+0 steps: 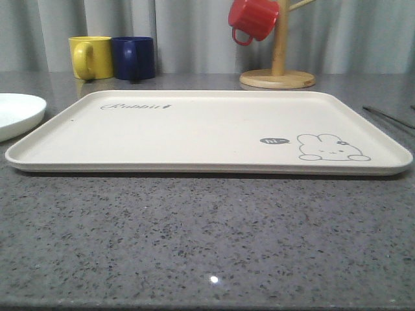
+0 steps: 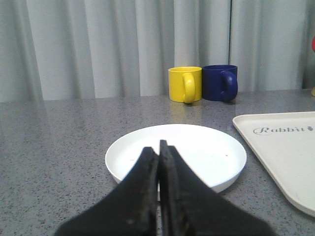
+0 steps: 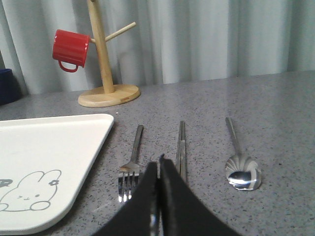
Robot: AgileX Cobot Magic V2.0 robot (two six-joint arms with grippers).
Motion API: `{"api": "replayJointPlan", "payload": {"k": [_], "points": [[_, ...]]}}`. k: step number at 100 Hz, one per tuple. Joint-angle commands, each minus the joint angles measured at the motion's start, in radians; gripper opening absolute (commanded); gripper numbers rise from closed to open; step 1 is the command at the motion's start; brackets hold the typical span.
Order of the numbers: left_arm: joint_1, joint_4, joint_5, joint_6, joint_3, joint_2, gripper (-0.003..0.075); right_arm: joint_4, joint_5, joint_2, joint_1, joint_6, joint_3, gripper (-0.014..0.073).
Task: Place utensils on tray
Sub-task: 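Lower the left gripper over the white plate and grasp its rim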
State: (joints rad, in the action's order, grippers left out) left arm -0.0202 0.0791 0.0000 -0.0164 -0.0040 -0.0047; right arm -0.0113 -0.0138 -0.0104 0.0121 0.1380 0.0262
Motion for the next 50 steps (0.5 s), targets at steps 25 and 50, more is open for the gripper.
{"api": "replayJointPlan", "payload": {"k": [25,50], "points": [[0.001,-0.003,-0.087,-0.009,0.042,-0.034,-0.0018,0.001,0.082,-0.016,0.005,-0.008,-0.017,-0.0069],[0.001,-0.008,-0.078,-0.009,-0.011,-0.034,-0.0018,0.001,0.082,-0.016,0.005,-0.008,-0.017,-0.0069]]}}
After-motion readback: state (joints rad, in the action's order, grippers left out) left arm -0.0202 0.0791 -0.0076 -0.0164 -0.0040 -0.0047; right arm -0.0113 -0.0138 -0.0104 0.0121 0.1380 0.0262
